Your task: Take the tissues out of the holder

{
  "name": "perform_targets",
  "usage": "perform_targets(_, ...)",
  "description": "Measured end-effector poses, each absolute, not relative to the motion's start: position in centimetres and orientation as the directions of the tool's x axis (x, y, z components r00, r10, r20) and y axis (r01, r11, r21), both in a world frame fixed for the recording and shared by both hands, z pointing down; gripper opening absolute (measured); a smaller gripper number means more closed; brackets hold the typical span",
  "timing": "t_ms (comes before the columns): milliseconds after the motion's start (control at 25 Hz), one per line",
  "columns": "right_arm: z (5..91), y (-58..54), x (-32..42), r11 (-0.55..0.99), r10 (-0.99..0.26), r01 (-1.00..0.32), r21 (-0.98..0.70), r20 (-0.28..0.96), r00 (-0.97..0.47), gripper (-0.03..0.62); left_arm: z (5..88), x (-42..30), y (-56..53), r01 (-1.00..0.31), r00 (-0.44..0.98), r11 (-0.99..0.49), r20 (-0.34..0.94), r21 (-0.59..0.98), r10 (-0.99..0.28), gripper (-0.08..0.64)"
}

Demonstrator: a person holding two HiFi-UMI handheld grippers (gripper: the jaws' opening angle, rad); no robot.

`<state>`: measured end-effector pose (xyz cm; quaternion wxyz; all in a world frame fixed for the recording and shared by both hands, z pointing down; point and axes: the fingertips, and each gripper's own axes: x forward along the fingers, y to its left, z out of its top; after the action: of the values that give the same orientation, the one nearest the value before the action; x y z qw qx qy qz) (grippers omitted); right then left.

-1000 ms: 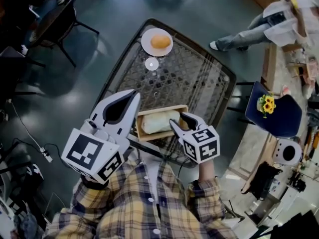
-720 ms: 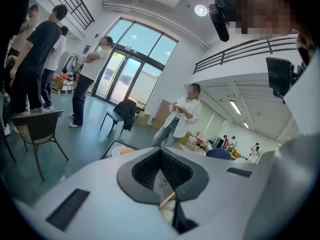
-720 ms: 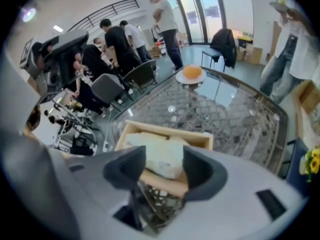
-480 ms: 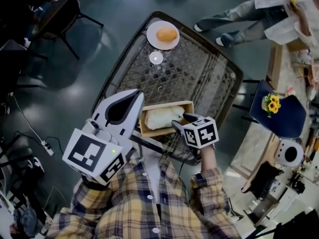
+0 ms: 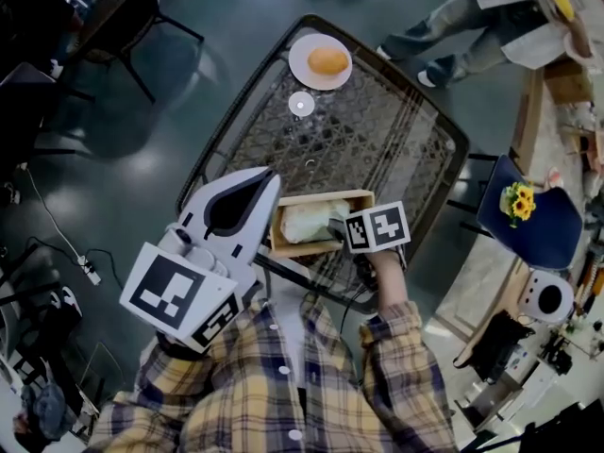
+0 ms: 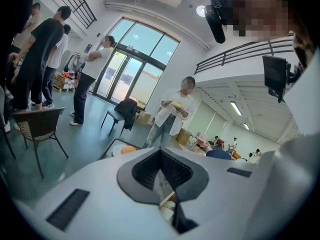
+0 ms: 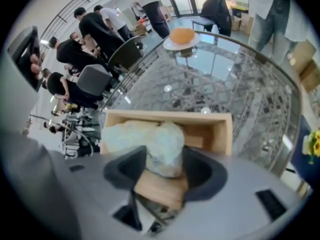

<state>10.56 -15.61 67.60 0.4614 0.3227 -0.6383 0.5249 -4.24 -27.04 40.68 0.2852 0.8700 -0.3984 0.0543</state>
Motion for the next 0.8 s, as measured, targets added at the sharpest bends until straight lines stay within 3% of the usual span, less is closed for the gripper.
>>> perform_targets(360,69.8,-15.6,8.9,0.235,0.186,-0.891,-0.388,0.918,-0.35,0.212,41.0,-4.9,-27.3,-0.73,0.666,-0.504,0.318,0.461,-0.674,0.014)
perform_targets(800,71.1,-15.6,8.8,0.256,0.205,-0.904,-0.342,0.933,-0.295,0.184,41.0,-4.1,-27.4,-0.732,0.665,-0.5,0.324,0.463,-0.674,0.015)
